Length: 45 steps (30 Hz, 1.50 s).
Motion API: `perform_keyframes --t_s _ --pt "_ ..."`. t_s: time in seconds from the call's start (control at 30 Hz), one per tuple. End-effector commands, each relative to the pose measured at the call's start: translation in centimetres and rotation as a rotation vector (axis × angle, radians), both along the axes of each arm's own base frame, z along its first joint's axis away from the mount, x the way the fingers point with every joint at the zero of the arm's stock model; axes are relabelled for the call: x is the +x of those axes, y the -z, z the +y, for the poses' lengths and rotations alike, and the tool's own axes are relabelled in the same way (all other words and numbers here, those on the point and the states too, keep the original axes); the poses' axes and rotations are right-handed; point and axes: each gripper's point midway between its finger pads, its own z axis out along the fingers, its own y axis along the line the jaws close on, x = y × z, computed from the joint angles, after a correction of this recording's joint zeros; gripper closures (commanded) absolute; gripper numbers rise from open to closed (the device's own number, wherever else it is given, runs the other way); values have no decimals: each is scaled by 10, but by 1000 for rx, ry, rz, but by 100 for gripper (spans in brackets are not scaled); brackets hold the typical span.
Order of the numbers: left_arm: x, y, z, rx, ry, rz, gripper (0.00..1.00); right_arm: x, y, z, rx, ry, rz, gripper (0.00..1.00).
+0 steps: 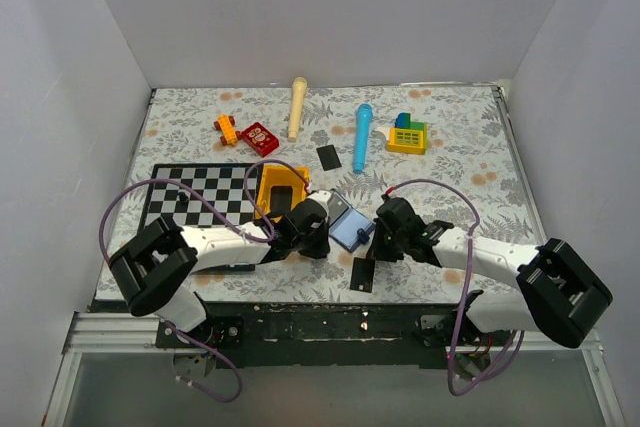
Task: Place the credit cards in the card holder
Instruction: Move the card holder to the center of the board.
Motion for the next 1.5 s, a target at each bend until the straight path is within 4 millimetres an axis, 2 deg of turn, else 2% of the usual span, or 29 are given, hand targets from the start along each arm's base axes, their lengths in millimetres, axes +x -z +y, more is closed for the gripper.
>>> perform_keyframes --t_s 0.0,0.33,0.43,0.6,0.67,0.8,0.93,1.0,1.17,1.47 --pt "-7 -13 -4 -53 22 -4 100 -26 10 -7 -31 -23 71 99" --pt "-43 -9 -19 -75 79 48 100 -47 2 3 -6 -70 79 99" --pt "-50 -5 -19 -72 84 63 100 -43 -5 0 4 -39 53 99" --pt "-43 -16 -11 -64 44 16 100 -24 -31 -7 23 26 -69 99" --pt "-36 -25 -8 -57 23 -17 100 -14 -44 -8 16 39 -111 89" --pt "-16 -44 -5 -95 -24 -43 100 7 -68 -5 -21 60 -171 59" --pt "3 -60 2 -140 -63 -66 100 30 -86 -1 -87 115 -188 41" --pt "7 -67 4 -144 -68 -83 100 39 -86 4 -121 126 -181 37" --pt "5 -69 10 -145 -67 -88 100 51 -68 19 -187 120 -128 34" --pt "-2 -60 18 -139 -74 -75 100 56 -38 15 -298 141 -75 34"
